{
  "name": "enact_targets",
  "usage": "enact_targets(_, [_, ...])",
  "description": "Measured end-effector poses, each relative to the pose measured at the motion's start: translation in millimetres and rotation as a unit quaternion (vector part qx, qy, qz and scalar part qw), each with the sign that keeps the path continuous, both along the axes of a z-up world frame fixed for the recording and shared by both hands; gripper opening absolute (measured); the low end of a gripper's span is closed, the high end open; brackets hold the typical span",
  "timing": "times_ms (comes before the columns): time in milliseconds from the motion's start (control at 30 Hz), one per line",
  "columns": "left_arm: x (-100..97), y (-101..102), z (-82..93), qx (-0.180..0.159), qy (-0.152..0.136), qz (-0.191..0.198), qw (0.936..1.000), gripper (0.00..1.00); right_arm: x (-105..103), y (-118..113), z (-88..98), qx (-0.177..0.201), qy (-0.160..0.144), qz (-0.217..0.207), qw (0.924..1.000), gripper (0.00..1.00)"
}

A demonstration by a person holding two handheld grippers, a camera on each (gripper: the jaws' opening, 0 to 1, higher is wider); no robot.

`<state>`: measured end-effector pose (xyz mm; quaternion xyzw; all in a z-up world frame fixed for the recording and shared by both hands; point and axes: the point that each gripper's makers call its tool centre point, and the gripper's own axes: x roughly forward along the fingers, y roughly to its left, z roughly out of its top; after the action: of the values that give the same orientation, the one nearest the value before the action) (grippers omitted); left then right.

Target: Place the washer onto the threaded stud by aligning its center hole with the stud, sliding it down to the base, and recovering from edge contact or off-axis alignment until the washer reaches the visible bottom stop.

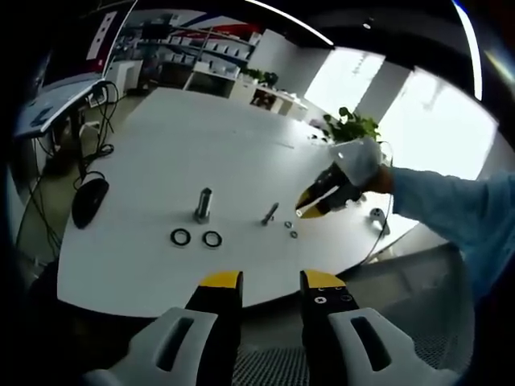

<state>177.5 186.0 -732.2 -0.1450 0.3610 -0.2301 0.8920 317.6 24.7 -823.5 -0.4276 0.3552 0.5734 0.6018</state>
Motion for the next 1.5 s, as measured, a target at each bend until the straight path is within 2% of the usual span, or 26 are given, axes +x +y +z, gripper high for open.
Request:
enact_targets(333, [0.6,0.2,-0.1,0.000,-0.001,0.000,1.0000,0.26,8.2,22.1,20.3,0.027,-0.016,0.005,0.9995,0.14])
enact_targets(767, [0.8,0.7,1.3,-0.003,-0.004,0.005,1.0000,0.26,6.2,38.5,16.6,0.028,-0.020,0.022,0.9991,0.14])
enact_targets(1233, [1.4,2.3,0.0,0.002,-0.001,0.007,1.0000,0.26,6.7,44.7,10.7,0.010,-0.019,0.036,0.9991,0.14])
enact_targets(1500, [1.6,2.1,0.1,0.000,0.000,0.007,1.0000,0.26,7.7,50.5,9.5,0.011,-0.019,0.040,0.9990,0.14])
